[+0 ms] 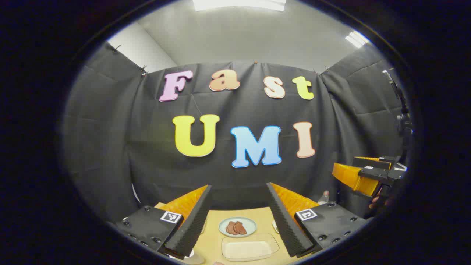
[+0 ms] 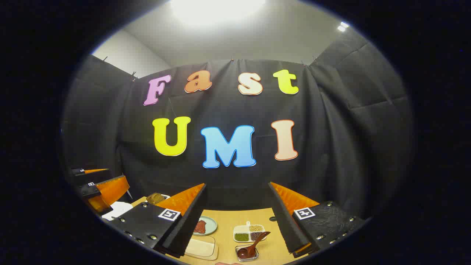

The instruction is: Close the left gripper, press the button to open the rice cooker; take a wooden spoon from the chopstick holder with the right hand, scoop a spoonful of rice and pour it into the rice cooker, then put the wooden spoon back into the chopstick holder.

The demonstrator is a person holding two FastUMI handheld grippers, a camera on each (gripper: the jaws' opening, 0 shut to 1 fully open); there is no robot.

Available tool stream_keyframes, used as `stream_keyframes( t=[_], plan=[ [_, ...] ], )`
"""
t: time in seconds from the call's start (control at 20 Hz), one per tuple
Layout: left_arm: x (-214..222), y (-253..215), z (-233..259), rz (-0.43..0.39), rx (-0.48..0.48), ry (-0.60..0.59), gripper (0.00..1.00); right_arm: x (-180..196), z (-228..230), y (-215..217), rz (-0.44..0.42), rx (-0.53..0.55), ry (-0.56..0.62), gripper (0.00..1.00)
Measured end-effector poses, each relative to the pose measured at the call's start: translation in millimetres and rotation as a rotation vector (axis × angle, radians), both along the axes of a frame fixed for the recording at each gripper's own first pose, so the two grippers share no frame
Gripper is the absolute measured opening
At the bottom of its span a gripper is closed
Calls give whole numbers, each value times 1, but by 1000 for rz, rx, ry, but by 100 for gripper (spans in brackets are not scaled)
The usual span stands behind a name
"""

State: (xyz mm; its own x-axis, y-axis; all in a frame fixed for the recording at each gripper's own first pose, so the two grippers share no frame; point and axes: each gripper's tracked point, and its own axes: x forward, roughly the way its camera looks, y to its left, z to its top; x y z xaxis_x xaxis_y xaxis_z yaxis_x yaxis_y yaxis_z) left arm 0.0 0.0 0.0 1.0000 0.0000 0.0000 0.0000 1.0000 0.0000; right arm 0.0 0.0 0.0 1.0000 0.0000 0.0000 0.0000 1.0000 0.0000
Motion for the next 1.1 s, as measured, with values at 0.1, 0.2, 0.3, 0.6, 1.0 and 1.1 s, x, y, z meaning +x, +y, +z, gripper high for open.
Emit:
stream_keyframes(
  t=[0.1, 0.2, 0.3, 0.6, 1.0, 1.1],
  plan=[
    [1, 12, 5, 14, -1, -7, 97, -4, 3, 6, -4, -6, 2, 96],
    [-1, 18, 7, 21, -25, -15, 97, -7, 2, 11, 7, -17, 1, 97],
    [-2, 26, 7, 34, -37, -22, 100, -10, 0, 13, 7, -17, 10, 97],
    [-9, 40, 6, 56, -21, -26, 97, -16, -6, 17, 36, -1, 22, 96],
    [-8, 53, -20, 49, -3, -6, 98, -15, -11, 12, 29, 3, 28, 97],
    [-8, 59, -32, 61, 0, 15, 98, -13, -13, 14, 35, 2, 35, 97]
  ],
)
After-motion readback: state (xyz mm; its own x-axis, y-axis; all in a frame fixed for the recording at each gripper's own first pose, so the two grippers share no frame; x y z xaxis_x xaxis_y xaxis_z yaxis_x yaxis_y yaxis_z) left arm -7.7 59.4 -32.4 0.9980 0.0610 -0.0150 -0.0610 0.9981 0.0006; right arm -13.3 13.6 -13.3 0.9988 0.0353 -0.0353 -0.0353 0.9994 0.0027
